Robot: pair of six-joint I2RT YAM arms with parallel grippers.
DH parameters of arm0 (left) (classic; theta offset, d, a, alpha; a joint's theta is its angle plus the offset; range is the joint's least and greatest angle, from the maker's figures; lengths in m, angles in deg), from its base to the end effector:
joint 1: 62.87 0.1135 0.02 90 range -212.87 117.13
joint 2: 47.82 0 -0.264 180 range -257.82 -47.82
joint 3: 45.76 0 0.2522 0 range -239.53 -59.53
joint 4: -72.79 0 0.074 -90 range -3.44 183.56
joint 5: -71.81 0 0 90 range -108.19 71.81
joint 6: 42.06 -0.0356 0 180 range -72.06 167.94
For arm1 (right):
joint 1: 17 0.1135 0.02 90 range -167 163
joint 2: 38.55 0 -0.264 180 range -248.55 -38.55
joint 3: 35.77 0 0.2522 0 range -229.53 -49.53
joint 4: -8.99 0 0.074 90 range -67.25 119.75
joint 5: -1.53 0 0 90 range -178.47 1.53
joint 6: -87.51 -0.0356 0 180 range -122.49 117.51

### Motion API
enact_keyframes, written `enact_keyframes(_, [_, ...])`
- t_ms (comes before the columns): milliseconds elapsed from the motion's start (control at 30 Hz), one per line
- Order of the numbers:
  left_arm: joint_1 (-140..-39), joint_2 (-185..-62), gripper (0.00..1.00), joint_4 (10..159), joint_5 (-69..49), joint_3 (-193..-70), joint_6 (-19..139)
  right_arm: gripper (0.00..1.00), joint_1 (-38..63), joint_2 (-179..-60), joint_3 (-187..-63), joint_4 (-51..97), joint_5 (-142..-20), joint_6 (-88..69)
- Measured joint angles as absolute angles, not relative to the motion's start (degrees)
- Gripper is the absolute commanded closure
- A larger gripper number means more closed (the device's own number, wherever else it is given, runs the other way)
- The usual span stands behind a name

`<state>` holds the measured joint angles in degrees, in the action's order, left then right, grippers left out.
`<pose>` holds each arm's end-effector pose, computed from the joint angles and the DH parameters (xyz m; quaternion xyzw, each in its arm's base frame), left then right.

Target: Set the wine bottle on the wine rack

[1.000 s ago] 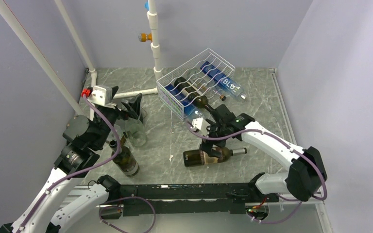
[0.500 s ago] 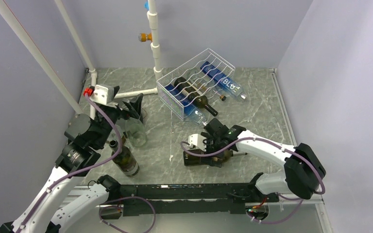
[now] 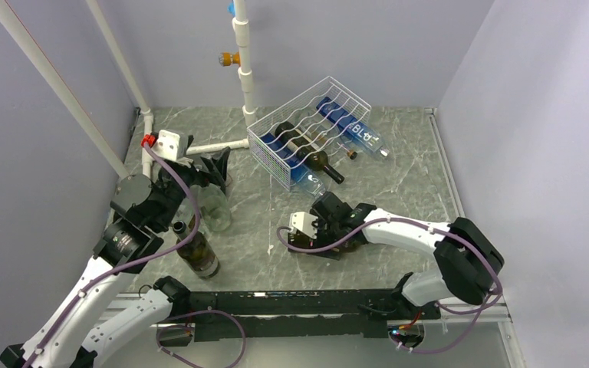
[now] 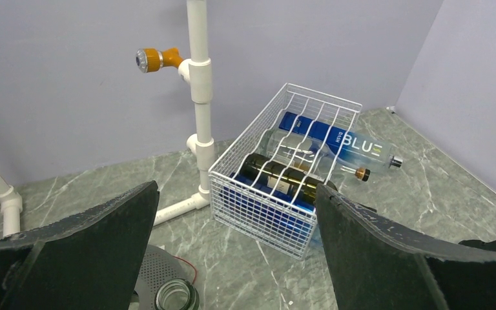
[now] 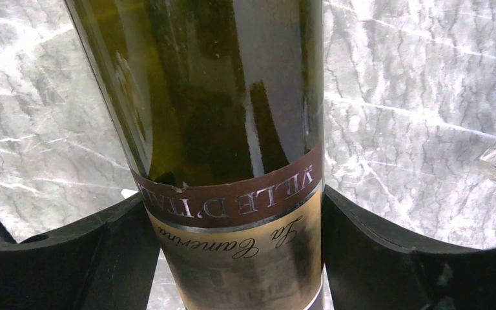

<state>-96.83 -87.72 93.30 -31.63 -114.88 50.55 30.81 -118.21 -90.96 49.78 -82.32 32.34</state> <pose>0.1248 -0.0741 0.4224 0.0893 0.6468 -0.1640 0.7394 0.1637 0.1863 0.1694 -0.6526 0.7250 0.0762 0.2066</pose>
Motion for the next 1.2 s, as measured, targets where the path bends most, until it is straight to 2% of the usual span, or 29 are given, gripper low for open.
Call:
enact_keyframes(133, [-96.8,-87.8,0.03,93.3,-31.6,-114.9,50.5,0.72,31.1,-118.7,-91.1,48.5,-83.8,31.8])
enact_keyframes(200, [-96.8,-87.8,0.03,93.3,-31.6,-114.9,50.5,0.89,31.1,-118.6,-90.8,47.3,-84.9,31.5])
enact_keyframes(333, [-96.8,-87.8,0.03,93.3,-31.6,-114.9,50.5,1.0,31.1,-117.6,-89.5,45.1,-87.6,30.4])
enact_keyframes(667, [-96.8,-88.0,0.03,93.3,-31.8,-114.9,50.5,1.0,30.9,-108.4,-86.3,42.5,-91.6,29.7])
enact_keyframes(933, [-96.8,-88.2,0.03,93.3,-31.3,-114.9,50.6,1.0,29.1,-97.2,-85.5,38.3,-100.2,28.8])
enact_keyframes(1200, [-96.8,-88.2,0.03,93.3,-31.1,-114.9,50.6,1.0,20.1,-100.6,-91.6,36.6,-105.6,28.7])
